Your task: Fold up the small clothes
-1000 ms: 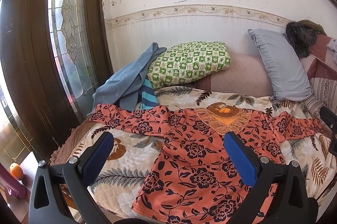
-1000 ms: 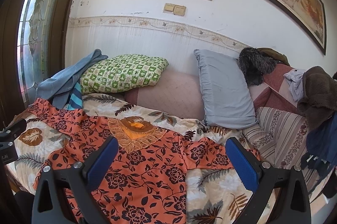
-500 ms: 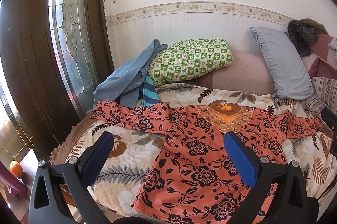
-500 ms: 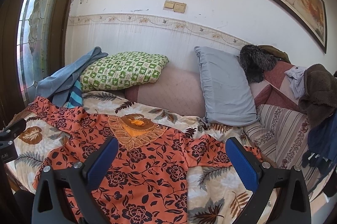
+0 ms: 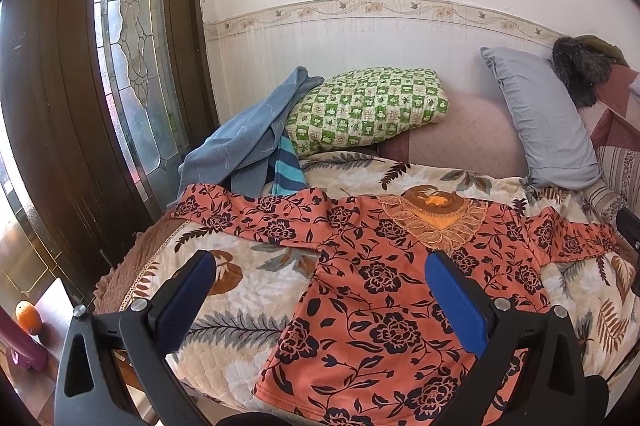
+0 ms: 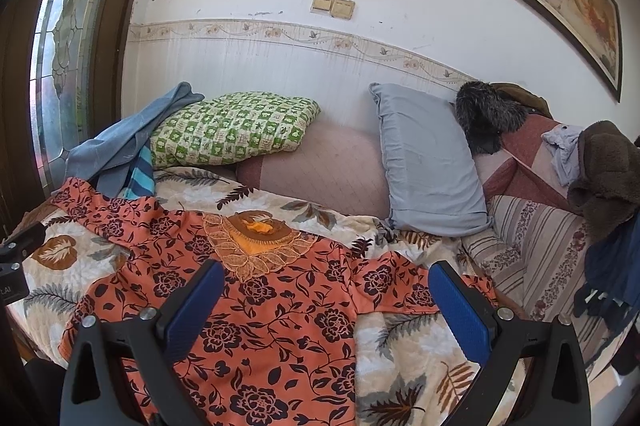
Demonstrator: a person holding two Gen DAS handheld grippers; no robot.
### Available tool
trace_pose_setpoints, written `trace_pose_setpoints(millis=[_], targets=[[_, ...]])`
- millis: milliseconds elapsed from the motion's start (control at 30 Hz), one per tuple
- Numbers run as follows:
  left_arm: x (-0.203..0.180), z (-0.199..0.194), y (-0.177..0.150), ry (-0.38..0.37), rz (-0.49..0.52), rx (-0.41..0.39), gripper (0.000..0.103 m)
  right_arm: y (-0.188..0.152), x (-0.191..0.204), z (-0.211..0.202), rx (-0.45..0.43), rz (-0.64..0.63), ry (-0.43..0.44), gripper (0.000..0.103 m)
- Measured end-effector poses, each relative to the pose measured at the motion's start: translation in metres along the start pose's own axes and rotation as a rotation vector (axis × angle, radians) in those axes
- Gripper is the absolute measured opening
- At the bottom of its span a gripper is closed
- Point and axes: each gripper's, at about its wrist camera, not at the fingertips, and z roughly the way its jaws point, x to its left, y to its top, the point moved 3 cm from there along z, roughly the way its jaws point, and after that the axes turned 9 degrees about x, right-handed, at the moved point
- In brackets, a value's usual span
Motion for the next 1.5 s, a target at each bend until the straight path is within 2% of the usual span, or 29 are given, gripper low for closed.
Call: trace_pose_setpoints(millis=[167,300,400,500,567,633,700,800,900,1000,1133,1200,1300,1367,1500], targets=[[0.014,0.019,0.001,0.024,-0.012,0.02,0.103,-0.001,0.0,0.013,0.031,-0.003,-0.008,0.103],[0.036,0.052,0.004,0.061,-0.008,0.05,0.103,-0.004,-0.024,0.04,0.076,0.023,-0.031,0.103],[0.067,0.095,0.01,0.083,-0.02,0.101,0.103,-0.012,-0.072,0.076,0.135,0.091,-0.055,0.103],[0.108,0.157,0.016,0.112,-0.086,0.201,0.103,-0.033,-0.137,0.127,0.212,0.172,-0.139,0.103],[0.137,0.197,0.016,0.179,-0.151,0.264,0.103,-0.055,-0.18,0.163,0.271,0.21,-0.224,0.103],[0.163,0.226,0.016,0.281,-0.196,0.268,0.103,-0.083,-0.222,0.197,0.354,0.251,-0.289,0.103],[0.182,0.247,0.016,0.377,-0.224,0.288,0.103,-0.108,-0.255,0.222,0.422,0.31,-0.316,0.103],[0.187,0.259,0.018,0.402,-0.259,0.301,0.103,-0.13,-0.278,0.235,0.454,0.383,-0.32,0.103],[0.162,0.257,0.021,0.363,-0.244,0.287,0.103,-0.126,-0.269,0.239,0.425,0.409,-0.269,0.103],[0.117,0.248,0.024,0.295,-0.178,0.277,0.103,-0.104,-0.233,0.242,0.388,0.385,-0.2,0.103],[0.052,0.224,0.029,0.178,-0.118,0.23,0.103,-0.089,-0.202,0.257,0.399,0.413,-0.037,0.103],[0.018,0.21,0.031,0.095,-0.093,0.197,0.103,-0.09,-0.211,0.263,0.377,0.488,0.023,0.103],[-0.037,0.205,0.03,-0.083,-0.05,0.204,0.103,-0.104,-0.248,0.279,0.359,0.642,0.071,0.102],[-0.071,0.207,0.028,-0.148,-0.018,0.201,0.103,-0.115,-0.276,0.291,0.352,0.727,0.071,0.099],[-0.132,0.216,0.027,-0.222,0.048,0.187,0.103,-0.127,-0.317,0.313,0.347,0.776,0.054,0.098]])
